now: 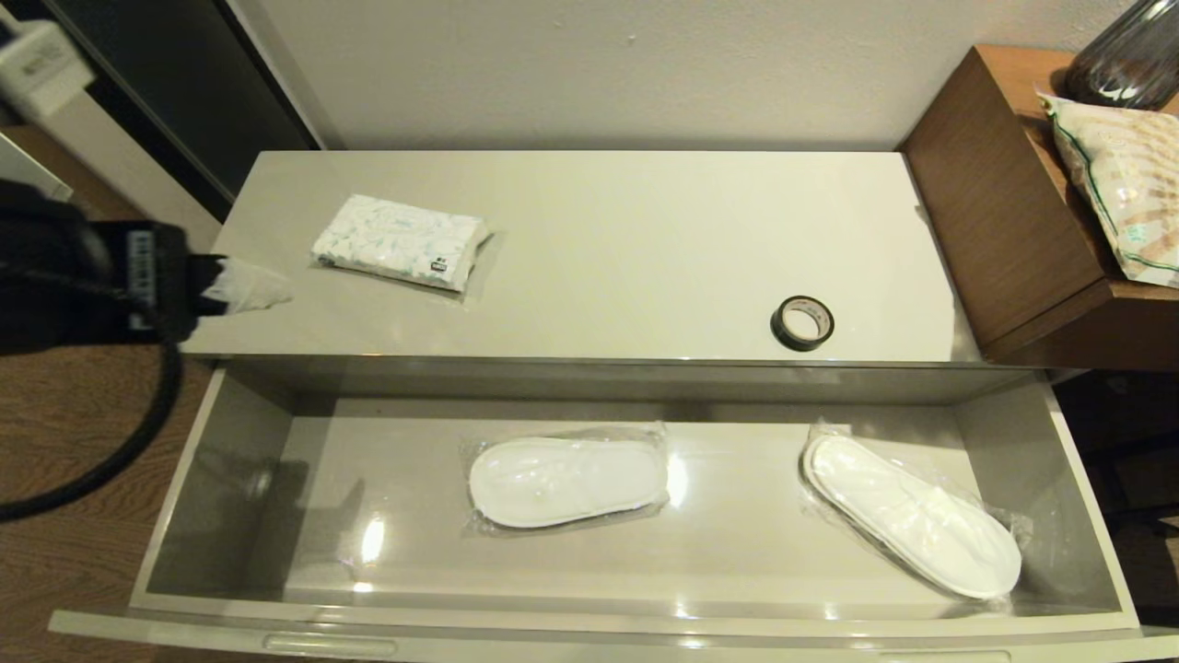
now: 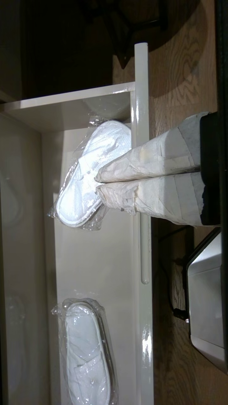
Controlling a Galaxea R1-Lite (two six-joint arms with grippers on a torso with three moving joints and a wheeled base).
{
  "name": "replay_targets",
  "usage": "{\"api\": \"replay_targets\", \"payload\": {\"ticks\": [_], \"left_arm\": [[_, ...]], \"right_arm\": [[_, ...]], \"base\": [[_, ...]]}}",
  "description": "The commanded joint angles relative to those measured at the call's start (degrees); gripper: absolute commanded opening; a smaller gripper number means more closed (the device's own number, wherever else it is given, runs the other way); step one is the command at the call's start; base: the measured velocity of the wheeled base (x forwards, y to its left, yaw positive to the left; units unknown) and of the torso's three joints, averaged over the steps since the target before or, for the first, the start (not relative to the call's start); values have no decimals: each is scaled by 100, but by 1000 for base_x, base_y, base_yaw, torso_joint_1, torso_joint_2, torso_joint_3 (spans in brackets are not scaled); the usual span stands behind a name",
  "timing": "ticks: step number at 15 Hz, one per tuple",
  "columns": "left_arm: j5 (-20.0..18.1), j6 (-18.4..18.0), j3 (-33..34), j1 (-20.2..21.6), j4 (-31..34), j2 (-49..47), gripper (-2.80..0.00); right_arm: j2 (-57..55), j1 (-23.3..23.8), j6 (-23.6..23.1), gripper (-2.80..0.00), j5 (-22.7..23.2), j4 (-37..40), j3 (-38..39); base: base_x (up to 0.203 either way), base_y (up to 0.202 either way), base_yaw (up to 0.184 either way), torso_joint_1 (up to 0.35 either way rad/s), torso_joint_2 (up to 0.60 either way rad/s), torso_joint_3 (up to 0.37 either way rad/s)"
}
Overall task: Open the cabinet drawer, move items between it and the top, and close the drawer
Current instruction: Pick up the tissue on the table
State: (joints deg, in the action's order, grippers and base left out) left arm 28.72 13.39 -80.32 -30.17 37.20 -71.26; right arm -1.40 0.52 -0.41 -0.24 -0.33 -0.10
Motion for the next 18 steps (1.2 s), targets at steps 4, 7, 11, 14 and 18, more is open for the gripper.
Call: {"api": "replay_targets", "payload": {"ticks": [4,7,11,14,18], "left_arm": [[404,181,1934,668,338,3420,0],[357,-222,2700,1249,784,4827,0],[49,120,3790,1622,1455,5522,0],[-717,243,3475,2259,2039,5522,0],[-1695,538,3006,2278,2897,5526,0]], "right_arm": [[-9,0,-2,-280,-2,-2,1],[-9,0,-2,-280,-2,-2,1],[-9,0,-2,-280,-2,-2,1],[-9,0,-6,-280,-2,-2,1],[-9,0,-2,-280,-2,-2,1]], "base": [[0,0,0,0,0,0],[0,0,0,0,0,0],[0,0,0,0,0,0],[0,0,0,0,0,0],[0,0,0,0,0,0]]}}
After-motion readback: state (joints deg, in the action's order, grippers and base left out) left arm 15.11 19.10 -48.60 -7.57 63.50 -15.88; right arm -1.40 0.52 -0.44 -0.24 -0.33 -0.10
